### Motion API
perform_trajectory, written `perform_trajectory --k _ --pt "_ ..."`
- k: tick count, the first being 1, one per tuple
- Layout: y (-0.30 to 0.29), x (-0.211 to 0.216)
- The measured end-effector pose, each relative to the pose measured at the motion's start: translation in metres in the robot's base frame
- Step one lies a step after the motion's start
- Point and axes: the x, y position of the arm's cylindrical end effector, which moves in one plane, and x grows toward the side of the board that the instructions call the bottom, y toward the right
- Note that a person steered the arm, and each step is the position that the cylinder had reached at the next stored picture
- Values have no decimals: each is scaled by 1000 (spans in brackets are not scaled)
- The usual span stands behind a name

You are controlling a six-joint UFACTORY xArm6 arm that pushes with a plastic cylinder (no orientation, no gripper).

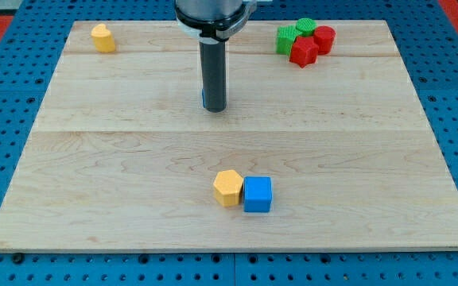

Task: Separate blue triangle from yellow hexagon

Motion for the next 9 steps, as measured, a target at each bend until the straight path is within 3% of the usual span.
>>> perform_trajectory --k 1,4,6,9 --pt "8 -1" --pt "-20 -90" --pt "-35 -128" --pt "-28 -160"
